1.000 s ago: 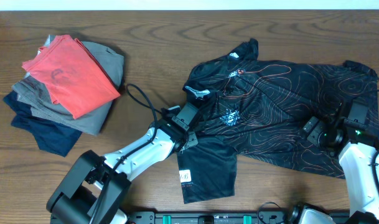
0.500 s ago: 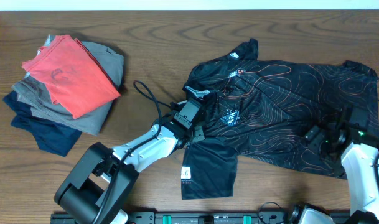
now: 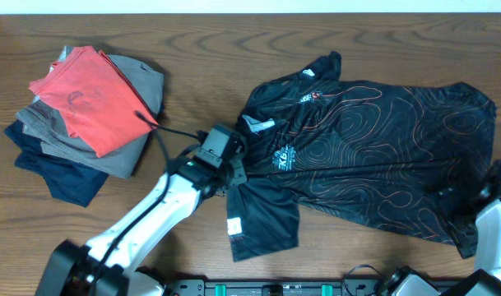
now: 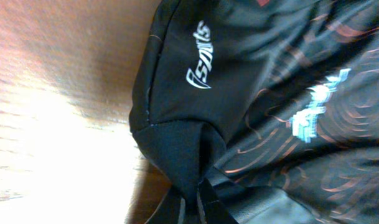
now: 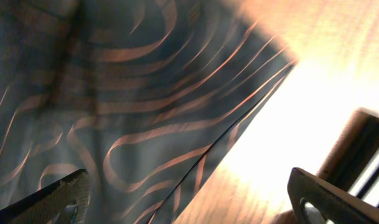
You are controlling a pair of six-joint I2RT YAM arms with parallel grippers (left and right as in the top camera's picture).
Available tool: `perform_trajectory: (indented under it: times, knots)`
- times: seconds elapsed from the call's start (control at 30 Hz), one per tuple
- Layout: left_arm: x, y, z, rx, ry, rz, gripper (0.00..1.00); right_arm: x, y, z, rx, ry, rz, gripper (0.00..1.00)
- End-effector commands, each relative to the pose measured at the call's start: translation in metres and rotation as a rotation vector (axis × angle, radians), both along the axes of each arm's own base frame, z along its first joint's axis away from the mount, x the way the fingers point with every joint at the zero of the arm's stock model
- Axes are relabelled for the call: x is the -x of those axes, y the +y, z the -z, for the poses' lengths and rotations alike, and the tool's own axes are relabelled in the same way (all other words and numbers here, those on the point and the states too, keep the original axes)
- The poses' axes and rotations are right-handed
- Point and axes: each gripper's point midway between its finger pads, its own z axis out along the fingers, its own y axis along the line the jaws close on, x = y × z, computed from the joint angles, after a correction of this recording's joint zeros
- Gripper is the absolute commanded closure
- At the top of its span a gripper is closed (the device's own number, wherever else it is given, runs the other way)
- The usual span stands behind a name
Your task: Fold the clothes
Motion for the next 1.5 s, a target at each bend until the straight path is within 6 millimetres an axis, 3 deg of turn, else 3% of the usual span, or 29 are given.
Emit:
perform_trajectory:
  times: [0.0, 0.23, 0.43, 0.7, 0.9, 1.1, 1.3, 1.4, 1.47]
  knots:
    - [0.0, 0.002, -0.006, 0.001, -0.018, 0.011, 0.94, 0.021, -0.003, 0.008, -0.009, 0.031, 0.09, 0.03]
    - [0.004, 0.004, -0.002, -0.012, 0.004, 0.01, 0.94, 0.046, 0.009, 0.037, -0.043, 0.07, 0.139, 0.11]
    - [0.006, 0.005, -0.001, -0.017, 0.014, 0.011, 0.94, 0.053, -0.005, 0.053, 0.016, 0.034, 0.225, 0.21]
    - [0.006, 0.006, -0.001, -0.018, 0.016, 0.01, 0.94, 0.049, -0.028, 0.058, 0.115, -0.04, 0.303, 0.4]
    - [0.006, 0.006, -0.001, -0.019, 0.017, 0.01, 0.94, 0.043, -0.037, 0.055, 0.149, -0.072, 0.304, 0.36]
    - [0.007, 0.006, -0.001, -0.019, 0.017, 0.01, 0.94, 0.041, -0.043, 0.053, 0.175, -0.085, 0.307, 0.43]
    - [0.008, 0.007, 0.0, -0.022, 0.023, 0.01, 0.94, 0.027, -0.041, 0.064, 0.138, -0.145, 0.294, 0.58]
    - [0.008, 0.007, 0.0, -0.022, 0.023, 0.01, 0.94, 0.03, -0.037, 0.072, 0.111, -0.118, 0.293, 0.71]
    - [0.008, 0.007, 0.0, -0.022, 0.023, 0.01, 0.94, 0.031, -0.036, 0.076, 0.1, -0.108, 0.292, 0.87]
